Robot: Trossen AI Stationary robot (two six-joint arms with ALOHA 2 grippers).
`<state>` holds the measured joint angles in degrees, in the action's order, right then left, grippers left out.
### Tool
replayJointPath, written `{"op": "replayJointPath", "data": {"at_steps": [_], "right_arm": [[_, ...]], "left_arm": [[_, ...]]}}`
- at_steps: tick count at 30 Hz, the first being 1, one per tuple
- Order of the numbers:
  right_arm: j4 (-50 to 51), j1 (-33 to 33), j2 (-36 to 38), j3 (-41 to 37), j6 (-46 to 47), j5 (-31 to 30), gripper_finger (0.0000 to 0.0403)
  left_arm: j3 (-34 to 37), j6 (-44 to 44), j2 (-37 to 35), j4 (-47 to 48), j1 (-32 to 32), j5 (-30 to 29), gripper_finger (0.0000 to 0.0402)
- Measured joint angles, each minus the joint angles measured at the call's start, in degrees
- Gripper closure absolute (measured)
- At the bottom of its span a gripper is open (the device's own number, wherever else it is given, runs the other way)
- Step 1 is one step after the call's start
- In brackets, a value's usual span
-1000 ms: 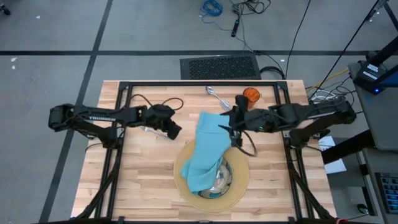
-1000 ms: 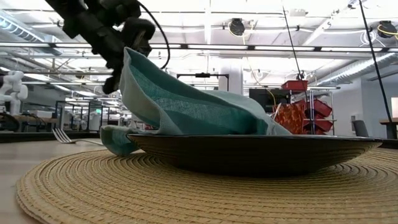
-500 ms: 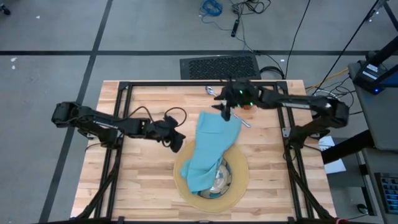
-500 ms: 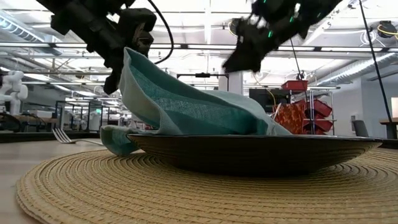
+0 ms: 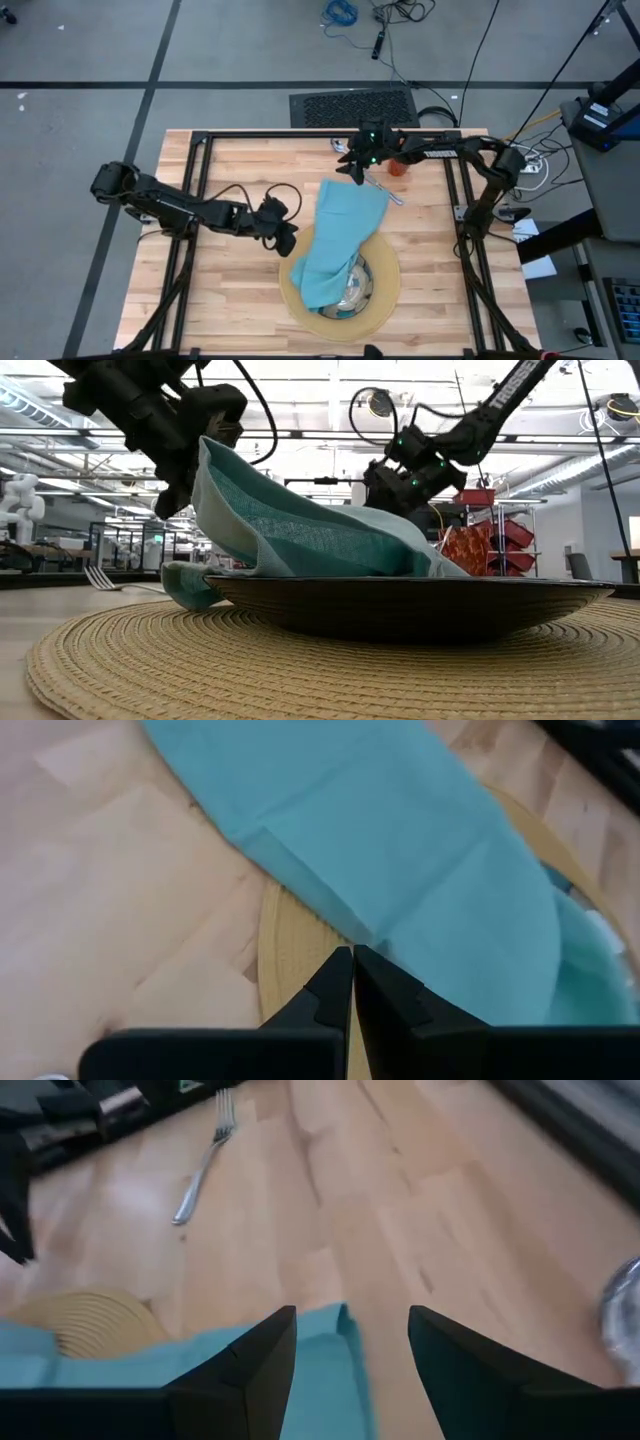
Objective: Set table place
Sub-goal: Fold the blue napkin
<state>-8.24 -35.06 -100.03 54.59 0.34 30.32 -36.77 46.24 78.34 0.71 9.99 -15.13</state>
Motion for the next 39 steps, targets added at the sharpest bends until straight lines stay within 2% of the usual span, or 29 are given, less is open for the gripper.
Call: {"op": "replayJointPath", "data": {"at_steps": [5, 8, 10, 14, 19, 26, 29, 35, 39], "right_arm": [[0.60, 0.51, -2.33, 1.51, 8.55, 1.35, 0.0218], [6.13, -0.31, -2.65, 5.07, 11.27, -0.06, 0.0218], [13.91, -1.00, -3.20, 9.02, 10.89, 0.00, 0.0218], [33.28, -1.62, -6.62, 18.05, 4.82, -0.53, 0.0218], [47.28, -1.62, -12.44, 28.30, -4.29, -3.08, 0.0218], [54.66, -1.50, -19.49, 35.33, -17.88, -3.93, 0.0218], [57.65, -0.99, -21.92, 37.47, -22.21, -7.03, 0.0218], [58.21, 1.20, -22.73, 38.62, -29.74, -7.93, 0.0218], [56.10, 2.53, -22.21, 38.62, -31.47, -7.77, 0.0218]], "left_arm": [[-0.01, 1.40, 2.48, -0.34, 0.74, -3.33, 0.0402], [0.00, 1.51, 3.66, -0.42, 0.72, -4.92, 0.0402], [0.00, 1.51, 4.25, -0.89, 0.69, -5.17, 0.0402], [0.00, 1.51, 4.84, -1.07, 0.82, -5.05, 0.0402], [0.00, 1.26, 4.82, -1.41, 0.93, -5.05, 0.0402], [0.00, 0.99, 4.82, -1.28, 0.93, -5.10, 0.0402], [-0.02, 0.57, 4.82, -1.20, 0.93, -5.10, 0.0402], [0.00, -0.15, 4.82, -1.31, 0.93, -5.21, 0.0402], [-0.02, -0.16, 4.82, -1.31, 0.93, -6.09, 0.0402]]}}
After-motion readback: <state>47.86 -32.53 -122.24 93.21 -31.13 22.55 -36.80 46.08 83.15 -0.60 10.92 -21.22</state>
